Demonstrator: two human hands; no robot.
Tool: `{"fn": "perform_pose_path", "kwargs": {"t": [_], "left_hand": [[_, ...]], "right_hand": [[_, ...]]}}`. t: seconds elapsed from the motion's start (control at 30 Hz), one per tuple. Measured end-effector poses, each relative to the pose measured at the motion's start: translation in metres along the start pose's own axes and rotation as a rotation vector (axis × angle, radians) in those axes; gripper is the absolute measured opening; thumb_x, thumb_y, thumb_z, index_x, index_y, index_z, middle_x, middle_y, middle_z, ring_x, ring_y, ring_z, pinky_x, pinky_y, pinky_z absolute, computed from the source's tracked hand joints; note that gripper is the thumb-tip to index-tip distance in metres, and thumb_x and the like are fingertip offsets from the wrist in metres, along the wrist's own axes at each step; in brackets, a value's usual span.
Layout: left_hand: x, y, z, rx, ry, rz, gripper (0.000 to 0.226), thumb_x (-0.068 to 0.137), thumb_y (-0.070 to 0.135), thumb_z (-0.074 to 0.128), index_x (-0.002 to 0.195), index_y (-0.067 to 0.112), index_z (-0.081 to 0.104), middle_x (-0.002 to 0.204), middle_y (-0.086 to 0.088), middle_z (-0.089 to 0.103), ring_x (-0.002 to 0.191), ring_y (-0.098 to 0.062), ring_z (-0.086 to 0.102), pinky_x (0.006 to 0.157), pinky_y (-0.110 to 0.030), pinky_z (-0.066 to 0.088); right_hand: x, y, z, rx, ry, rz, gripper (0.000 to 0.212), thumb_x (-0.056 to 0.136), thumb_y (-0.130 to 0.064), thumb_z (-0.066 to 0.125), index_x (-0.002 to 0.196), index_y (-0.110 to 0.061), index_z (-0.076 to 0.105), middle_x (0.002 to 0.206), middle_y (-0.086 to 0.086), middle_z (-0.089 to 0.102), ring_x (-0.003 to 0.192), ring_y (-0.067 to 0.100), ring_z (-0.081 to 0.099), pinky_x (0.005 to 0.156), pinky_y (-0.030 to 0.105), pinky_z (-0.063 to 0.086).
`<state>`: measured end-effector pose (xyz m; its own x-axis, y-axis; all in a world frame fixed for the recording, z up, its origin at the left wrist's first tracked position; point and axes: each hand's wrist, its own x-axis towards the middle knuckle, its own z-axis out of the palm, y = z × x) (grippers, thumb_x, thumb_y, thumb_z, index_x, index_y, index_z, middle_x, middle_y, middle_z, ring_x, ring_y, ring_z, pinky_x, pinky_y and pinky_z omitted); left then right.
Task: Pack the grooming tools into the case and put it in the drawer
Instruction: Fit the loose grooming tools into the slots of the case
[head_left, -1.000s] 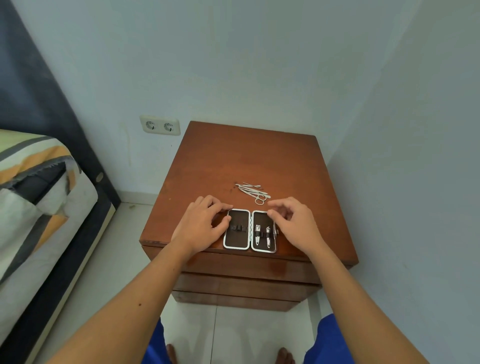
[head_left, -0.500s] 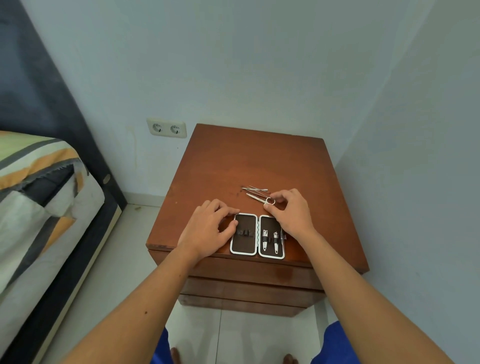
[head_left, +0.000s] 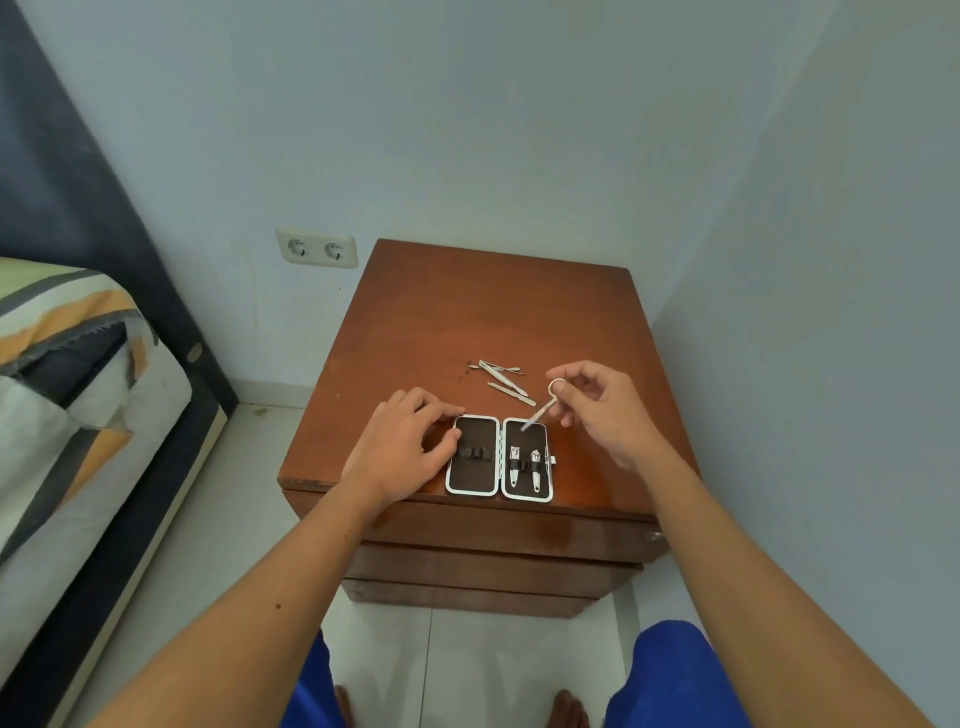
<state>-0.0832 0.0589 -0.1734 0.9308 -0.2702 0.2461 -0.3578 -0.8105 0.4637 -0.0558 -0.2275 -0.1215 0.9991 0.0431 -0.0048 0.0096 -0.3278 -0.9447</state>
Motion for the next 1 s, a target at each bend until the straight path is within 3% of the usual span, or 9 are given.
{"fn": "perform_pose_path", "kwargs": {"t": [0.17,0.47,0.6,0.77,0.83,0.93,1.0], "left_hand": [[-0.001,-0.004,0.001,0.005,0.000,-0.014,0.035,0.104,0.047,0.053,0.135,0.037,0.065,0.120,0.013,0.059,0.109,-0.009,0.049,0.096,-0.031,0.043],[0.000,0.006,0.007,-0.009,-0.007,0.000,0.036,0.104,0.048,0.052,0.136,0.037,0.064,0.120,0.015,0.058,0.108,-0.007,0.047,0.097,-0.030,0.044],[0.001,0.005,0.006,-0.001,-0.002,0.001,0.036,0.104,0.048,0.052,0.136,0.037,0.064,0.120,0.015,0.058,0.108,-0.007,0.047,0.096,-0.029,0.043],[-0.004,0.006,0.009,-0.013,0.007,0.015,0.035,0.103,0.047,0.054,0.134,0.037,0.066,0.116,0.014,0.058,0.104,-0.007,0.047,0.094,-0.030,0.042],[-0.006,0.006,0.010,-0.015,0.001,0.007,0.036,0.103,0.047,0.054,0.135,0.037,0.066,0.117,0.014,0.058,0.105,-0.007,0.047,0.093,-0.029,0.042],[-0.007,0.003,0.009,-0.012,-0.002,-0.001,0.036,0.103,0.048,0.053,0.135,0.037,0.065,0.117,0.015,0.058,0.105,-0.007,0.046,0.093,-0.028,0.041],[-0.006,0.002,0.008,-0.005,-0.008,-0.007,0.036,0.103,0.048,0.053,0.136,0.038,0.065,0.119,0.015,0.058,0.106,-0.006,0.046,0.094,-0.027,0.040]], "right_hand": [[0.002,-0.003,0.002,-0.082,-0.081,0.036,0.018,0.092,-0.007,0.077,0.106,-0.018,0.073,0.087,0.005,0.074,0.067,0.010,0.067,0.065,0.022,0.055],[0.002,0.001,0.007,-0.063,-0.005,0.032,0.012,0.094,-0.006,0.075,0.103,-0.014,0.076,0.085,0.006,0.074,0.064,0.008,0.065,0.067,0.024,0.056],[0.002,0.002,0.014,-0.071,-0.066,0.019,0.014,0.093,-0.004,0.075,0.100,-0.015,0.074,0.084,0.007,0.073,0.062,0.007,0.064,0.066,0.022,0.056],[-0.004,0.014,0.017,-0.150,-0.098,0.013,0.011,0.092,-0.010,0.078,0.098,-0.019,0.075,0.091,0.014,0.077,0.067,0.013,0.066,0.075,0.033,0.060],[-0.006,0.016,0.018,-0.231,-0.092,-0.021,0.012,0.091,-0.016,0.080,0.098,-0.024,0.076,0.093,0.007,0.077,0.073,0.014,0.066,0.078,0.033,0.059],[-0.009,0.017,0.020,-0.369,-0.104,-0.081,0.019,0.087,-0.022,0.084,0.103,-0.029,0.076,0.090,-0.007,0.070,0.075,0.009,0.059,0.072,0.022,0.051],[-0.009,0.018,0.020,-0.416,-0.115,-0.117,0.025,0.085,-0.022,0.085,0.107,-0.030,0.076,0.092,-0.005,0.064,0.078,0.011,0.058,0.073,0.021,0.047]]}}
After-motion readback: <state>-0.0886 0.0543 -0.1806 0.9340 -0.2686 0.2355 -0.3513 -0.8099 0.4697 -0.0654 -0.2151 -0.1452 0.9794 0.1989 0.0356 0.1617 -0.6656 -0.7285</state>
